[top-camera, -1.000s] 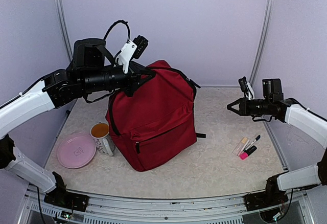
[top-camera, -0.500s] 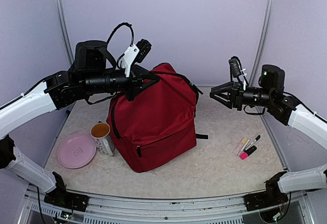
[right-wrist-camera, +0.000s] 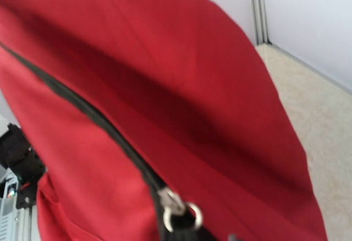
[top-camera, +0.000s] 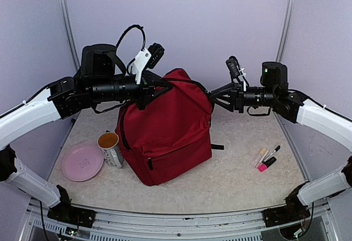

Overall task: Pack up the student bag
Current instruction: Grab the largest pocket of the student bag, then zip the student bag into the largest pocket of the bag.

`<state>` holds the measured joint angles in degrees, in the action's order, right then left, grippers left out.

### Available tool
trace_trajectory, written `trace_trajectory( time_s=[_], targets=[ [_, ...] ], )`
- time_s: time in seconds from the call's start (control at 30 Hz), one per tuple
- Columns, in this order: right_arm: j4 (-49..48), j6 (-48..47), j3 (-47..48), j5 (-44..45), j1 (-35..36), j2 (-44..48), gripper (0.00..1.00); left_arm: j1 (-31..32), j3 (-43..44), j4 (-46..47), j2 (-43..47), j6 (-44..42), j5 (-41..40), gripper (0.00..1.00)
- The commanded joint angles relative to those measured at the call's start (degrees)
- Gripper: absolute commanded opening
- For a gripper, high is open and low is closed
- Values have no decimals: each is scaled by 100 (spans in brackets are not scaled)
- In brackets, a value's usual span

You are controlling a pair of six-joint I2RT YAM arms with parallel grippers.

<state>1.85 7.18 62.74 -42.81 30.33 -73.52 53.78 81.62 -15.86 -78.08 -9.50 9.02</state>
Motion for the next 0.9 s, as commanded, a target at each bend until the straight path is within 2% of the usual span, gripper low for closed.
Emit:
trace_trajectory(
  time_s=[0.0,0.1,0.23,0.27,0.63,0.87],
  targets=[
    [110,-97,88,170,85,-16,43,54,117,509,-3,-80,50,0],
    [128,-72,91,202,87,-35,29,78,137,494,-42,-100,48,0],
    [205,-91,115,202,96,-11,2,112,161,458,-64,-146,18,0],
    [232,-112,108,219,96,11,0,120,154,457,-62,-162,13,0],
    [812,-510,-167,1008,64,467,0,150,74,491,9,-251,-57,0],
    [955,-576,-205,1016,17,459,0,150,56,526,43,-249,-24,0]
  ],
)
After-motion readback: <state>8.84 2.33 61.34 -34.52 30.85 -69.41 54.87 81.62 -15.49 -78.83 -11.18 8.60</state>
